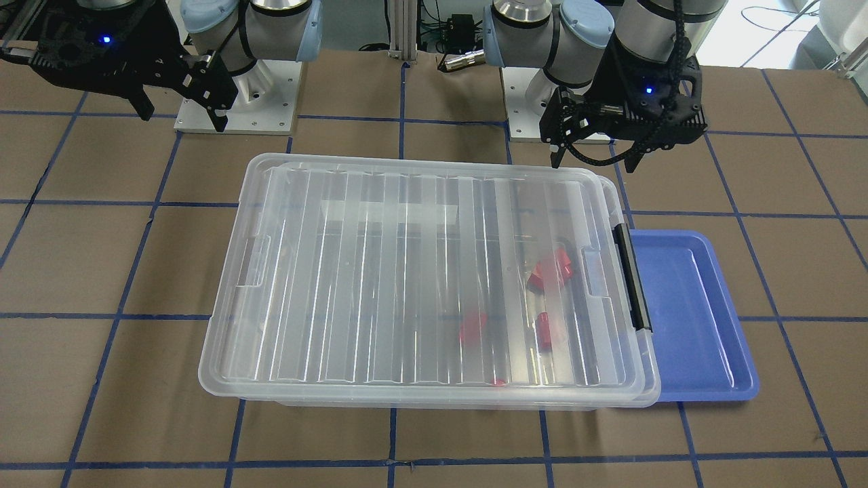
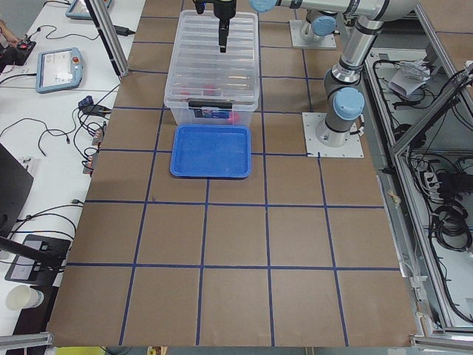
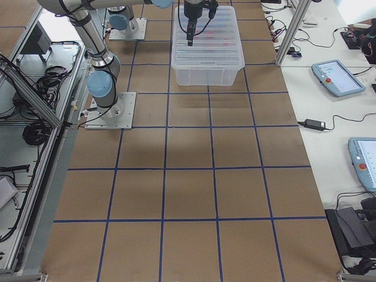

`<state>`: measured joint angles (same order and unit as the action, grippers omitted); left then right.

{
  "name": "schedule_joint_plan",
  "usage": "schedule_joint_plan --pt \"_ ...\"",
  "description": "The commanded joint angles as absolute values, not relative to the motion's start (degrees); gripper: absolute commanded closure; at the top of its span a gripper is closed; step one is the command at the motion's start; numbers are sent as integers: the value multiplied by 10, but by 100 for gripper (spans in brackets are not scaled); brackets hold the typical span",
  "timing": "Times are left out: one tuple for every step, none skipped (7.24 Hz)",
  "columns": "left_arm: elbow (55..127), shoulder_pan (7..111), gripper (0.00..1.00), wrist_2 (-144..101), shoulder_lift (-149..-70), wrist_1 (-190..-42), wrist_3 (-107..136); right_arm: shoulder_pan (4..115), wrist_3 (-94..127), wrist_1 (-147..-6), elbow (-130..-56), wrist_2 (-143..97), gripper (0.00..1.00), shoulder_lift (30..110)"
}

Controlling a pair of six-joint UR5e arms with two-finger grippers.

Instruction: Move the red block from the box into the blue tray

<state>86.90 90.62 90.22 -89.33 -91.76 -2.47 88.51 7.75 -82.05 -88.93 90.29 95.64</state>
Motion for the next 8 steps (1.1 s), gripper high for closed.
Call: schedule_joint_plan --pt "870 906 0 901 -894 -917 -25 885 77 -819 -890 906 0 957" --pt "869 905 0 901 -894 -917 -25 885 77 -818 -891 909 0 957" --pt "870 905 0 897 -895 -917 -24 885 76 -823 -891 903 0 956" --pt "868 905 0 899 -895 -916 -24 884 76 -827 -892 909 0 953" --pt "868 906 0 900 -895 -917 -24 885 77 -824 -900 907 0 948" --pt "870 906 0 900 -895 -916 -24 884 76 -829 -909 904 0 931" --pt "870 906 0 899 -894 -917 -24 884 72 -851 -911 908 0 901" --pt "872 906 0 897 -895 -916 -24 884 74 -918 -910 911 0 857"
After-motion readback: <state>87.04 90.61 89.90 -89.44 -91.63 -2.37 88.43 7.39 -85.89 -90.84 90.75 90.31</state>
